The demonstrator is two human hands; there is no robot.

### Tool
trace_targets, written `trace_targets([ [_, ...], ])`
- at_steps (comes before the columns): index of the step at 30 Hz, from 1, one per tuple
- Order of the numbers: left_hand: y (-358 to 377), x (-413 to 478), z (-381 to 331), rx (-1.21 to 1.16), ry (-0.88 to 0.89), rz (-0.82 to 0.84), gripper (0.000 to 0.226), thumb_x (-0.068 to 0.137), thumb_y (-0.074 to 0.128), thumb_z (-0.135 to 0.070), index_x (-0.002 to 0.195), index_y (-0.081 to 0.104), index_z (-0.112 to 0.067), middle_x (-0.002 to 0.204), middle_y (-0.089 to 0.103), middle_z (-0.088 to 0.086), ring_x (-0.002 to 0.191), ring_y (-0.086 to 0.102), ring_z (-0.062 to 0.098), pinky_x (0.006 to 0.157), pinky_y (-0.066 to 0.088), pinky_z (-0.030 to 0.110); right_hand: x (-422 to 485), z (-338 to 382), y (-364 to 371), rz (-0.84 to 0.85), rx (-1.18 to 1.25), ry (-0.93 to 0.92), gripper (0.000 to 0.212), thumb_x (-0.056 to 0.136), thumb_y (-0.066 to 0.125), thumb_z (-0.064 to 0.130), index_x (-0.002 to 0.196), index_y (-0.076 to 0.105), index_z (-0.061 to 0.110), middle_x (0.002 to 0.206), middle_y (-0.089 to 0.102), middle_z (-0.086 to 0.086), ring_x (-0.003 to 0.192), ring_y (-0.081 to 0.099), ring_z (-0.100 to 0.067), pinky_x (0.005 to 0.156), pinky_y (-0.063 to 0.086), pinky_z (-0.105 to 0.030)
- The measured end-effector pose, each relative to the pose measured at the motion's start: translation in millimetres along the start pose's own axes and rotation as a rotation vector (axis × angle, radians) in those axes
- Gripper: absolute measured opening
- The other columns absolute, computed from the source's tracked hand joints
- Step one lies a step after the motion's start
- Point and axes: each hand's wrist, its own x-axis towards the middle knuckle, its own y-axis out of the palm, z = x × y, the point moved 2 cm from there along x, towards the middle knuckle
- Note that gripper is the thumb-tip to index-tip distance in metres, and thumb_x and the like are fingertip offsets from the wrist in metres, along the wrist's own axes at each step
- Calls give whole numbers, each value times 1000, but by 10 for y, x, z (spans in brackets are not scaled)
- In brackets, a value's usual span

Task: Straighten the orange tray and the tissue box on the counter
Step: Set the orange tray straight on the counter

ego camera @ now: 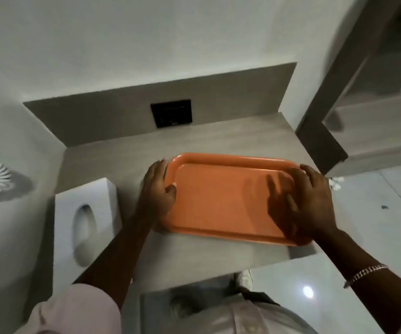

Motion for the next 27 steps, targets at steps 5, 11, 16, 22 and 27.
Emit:
trace_targets([
  [5,129,-67,55,-117,-228,-44,71,86,57,-4,151,29,-8,149,46,20,136,46,34,115,37,46,-252,-226,148,-29,75,235,51,96,49,50,131,52,13,146,47,-22,133,38,-46,101,41,-62],
  [11,160,-169,116,-194,-288,-95,65,78,41,-8,142,47,-9,126,60,0,115,56,15,95,36,8,-304,-293,270,-66,185,287,40,81,49,17,113,62,-5,115,64,-27,108,56,-47,93,41,-43],
  [16,143,-145,124,-426,-454,-170,51,84,48,13,131,58,-4,130,65,14,118,61,23,107,46,34,-276,-258,235,-206,353,271,56,76,47,8,130,58,-4,122,65,-27,110,62,-44,95,46,-41],
  [22,71,-124,250,-623,-514,-233,46,85,54,14,128,60,-1,122,66,8,102,65,16,78,55,12,46,-291,166,-170,559,384,47,96,53,-1,143,51,4,134,63,-20,121,59,-34,103,45,-39],
  [27,11,4,401,-727,-542,-272,49,82,58,15,127,61,-2,112,67,-2,80,71,-3,63,54,8,453,-263,137,-75,745,512,46,93,56,-7,137,58,6,128,66,-16,117,63,-27,103,49,-41],
])
